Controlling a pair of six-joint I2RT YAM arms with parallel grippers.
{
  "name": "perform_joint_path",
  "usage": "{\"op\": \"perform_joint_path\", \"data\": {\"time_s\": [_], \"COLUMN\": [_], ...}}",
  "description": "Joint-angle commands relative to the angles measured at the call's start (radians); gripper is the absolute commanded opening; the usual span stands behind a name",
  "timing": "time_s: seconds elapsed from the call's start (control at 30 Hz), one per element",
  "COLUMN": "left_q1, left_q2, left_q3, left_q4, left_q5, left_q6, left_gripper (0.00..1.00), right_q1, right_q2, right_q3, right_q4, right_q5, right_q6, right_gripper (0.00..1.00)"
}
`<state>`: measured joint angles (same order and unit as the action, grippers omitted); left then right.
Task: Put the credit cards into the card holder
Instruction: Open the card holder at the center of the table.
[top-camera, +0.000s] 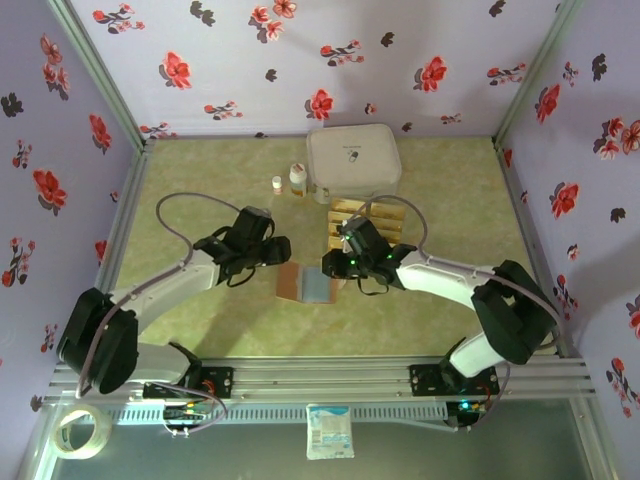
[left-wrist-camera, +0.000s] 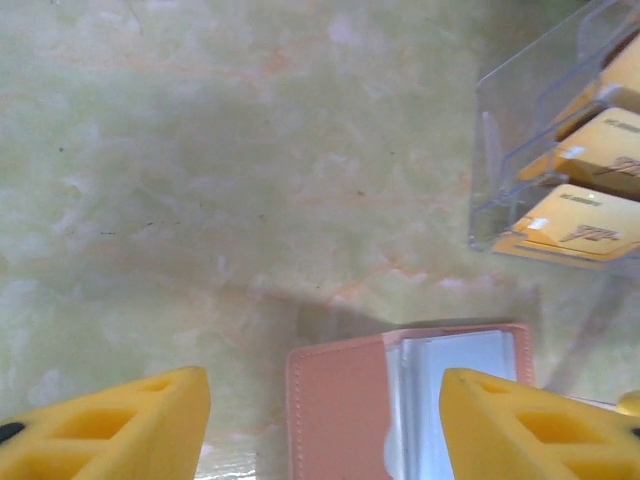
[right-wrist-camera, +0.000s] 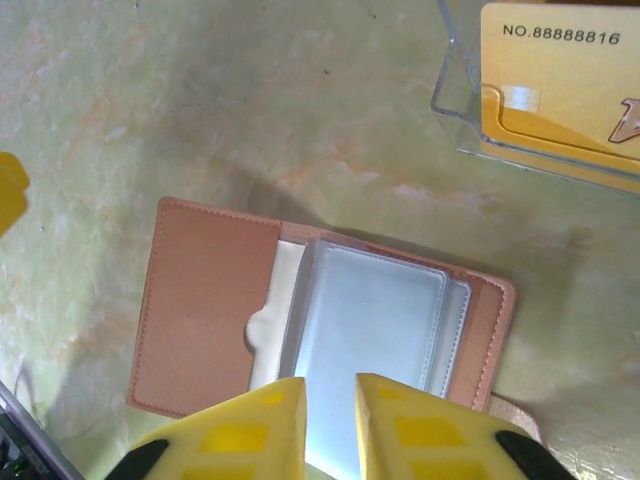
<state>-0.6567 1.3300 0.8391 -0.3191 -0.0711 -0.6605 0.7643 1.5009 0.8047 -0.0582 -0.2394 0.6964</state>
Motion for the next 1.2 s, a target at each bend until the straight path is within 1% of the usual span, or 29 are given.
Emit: {"op": "perform_joint_path", "data": {"time_s": [0.0, 0.13, 0.3, 0.63, 0.9, 1.07, 1.17], "left_q1": [-0.040, -0.084, -0.093, -0.093, -0.094, -0.093, -0.093], "left_q2": [-0.026, -0.016, 0.038, 0.129, 0.202, 0.237, 0.244], "left_q3": [0.018, 0.001, -0.031, -0.071, -0.122, -0.132, -0.130], "left_q4": [-0.019, 0.064, 0.160, 0.195, 0.281, 0.332, 0.331], "left_q5": [-0.003, 0.028, 0.077, 0.079, 0.077, 0.087, 0.095], "left_q6": [-0.064, -0.123, -0.156, -0.124, -0.096, -0.061, -0.042], "left_gripper": [0.65, 0.67, 0.68, 0.67, 0.66, 0.66, 0.66], "right_q1": [-0.006, -0.008, -0.033, -0.101, -0.106, -0.108, -0.108], "right_q2": [-0.029, -0.047, -0.047, -0.010, 0.031, 0.039, 0.035], "right_q3": [-0.018, -0.056, -0.085, -0.163, -0.228, -0.249, -0.257], "right_q4": [-0.049, -0.060, -0.070, -0.008, 0.072, 0.087, 0.087], "right_q5": [-0.010, -0.020, -0.027, -0.042, -0.027, -0.016, -0.008], "right_q6": [-0.034, -0.049, -0.074, -0.088, -0.043, -0.020, -0.009], "right_gripper": [0.16, 0.11, 0.08, 0.05, 0.04, 0.03, 0.03]}}
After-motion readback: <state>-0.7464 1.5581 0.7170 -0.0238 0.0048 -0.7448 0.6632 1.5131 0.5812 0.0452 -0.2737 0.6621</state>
